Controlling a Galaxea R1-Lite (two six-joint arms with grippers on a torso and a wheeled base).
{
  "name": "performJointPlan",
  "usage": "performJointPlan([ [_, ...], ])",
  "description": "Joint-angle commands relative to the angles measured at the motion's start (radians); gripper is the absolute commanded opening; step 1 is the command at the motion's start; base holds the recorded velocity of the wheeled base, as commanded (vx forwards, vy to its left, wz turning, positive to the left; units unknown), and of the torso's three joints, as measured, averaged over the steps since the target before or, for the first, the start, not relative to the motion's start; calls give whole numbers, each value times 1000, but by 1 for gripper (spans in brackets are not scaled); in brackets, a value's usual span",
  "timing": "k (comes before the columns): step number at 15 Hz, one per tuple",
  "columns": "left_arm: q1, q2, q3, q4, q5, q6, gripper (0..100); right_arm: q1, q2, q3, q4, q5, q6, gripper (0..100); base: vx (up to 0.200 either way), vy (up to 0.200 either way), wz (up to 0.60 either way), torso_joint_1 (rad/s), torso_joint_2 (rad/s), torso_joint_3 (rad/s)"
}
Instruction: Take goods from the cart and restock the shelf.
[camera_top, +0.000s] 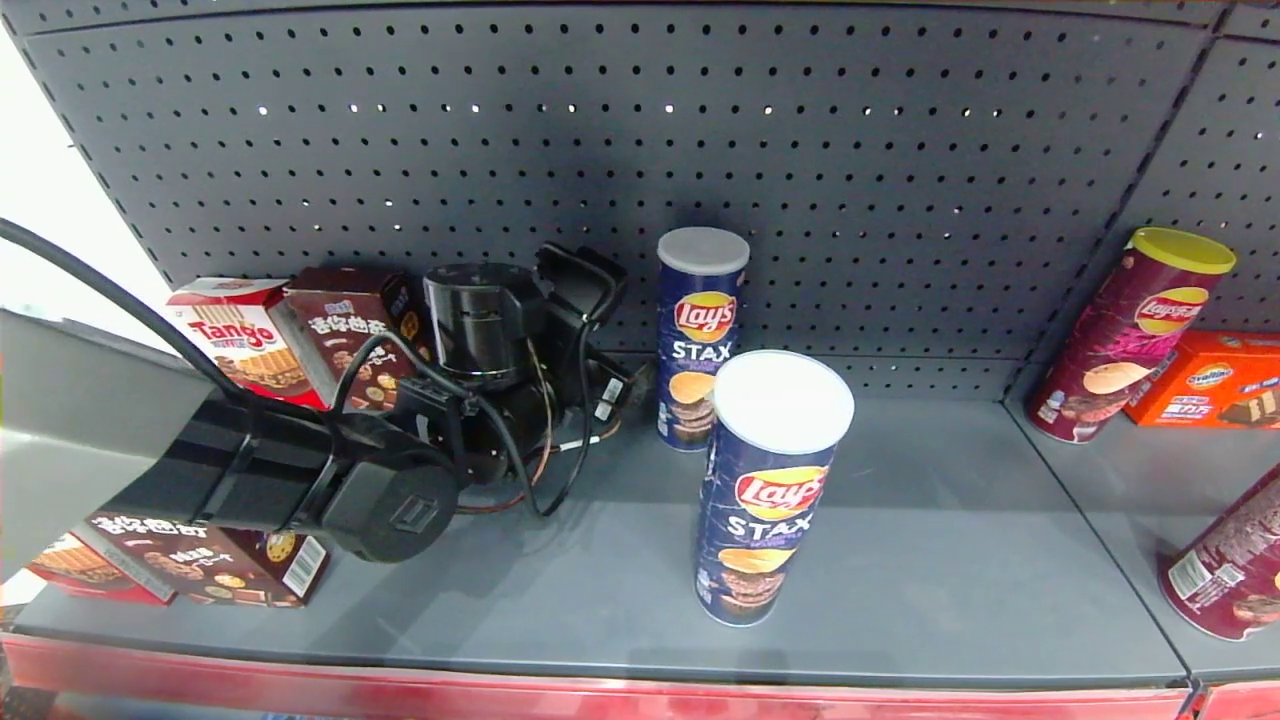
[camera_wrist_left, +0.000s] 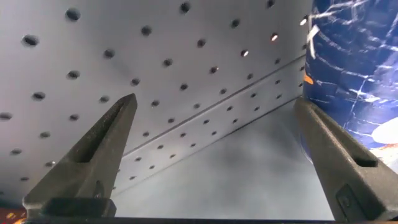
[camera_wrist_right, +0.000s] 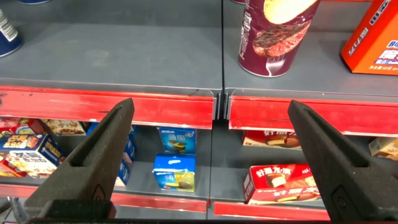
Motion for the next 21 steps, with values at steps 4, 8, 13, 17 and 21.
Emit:
performJointPlan([
  [4, -18, 17, -14, 2, 15, -12, 100, 0, -1, 0, 0, 0, 0, 100, 0, 0, 0, 0, 0, 0],
  [8, -29, 17, -17, 2, 25, -22, 100, 0, -1, 0, 0, 0, 0, 100, 0, 0, 0, 0, 0, 0],
  [13, -32, 19, -15, 2, 25, -22, 100, 0, -1, 0, 0, 0, 1, 100, 0, 0, 0, 0, 0, 0],
  [17, -40, 23, -12, 2, 25, -22, 100, 0, -1, 0, 0, 0, 0, 100, 0, 0, 0, 0, 0, 0],
  [21, -40, 16, -9, 6, 25, -33, 100, 0, -1, 0, 0, 0, 1, 100, 0, 0, 0, 0, 0, 0],
])
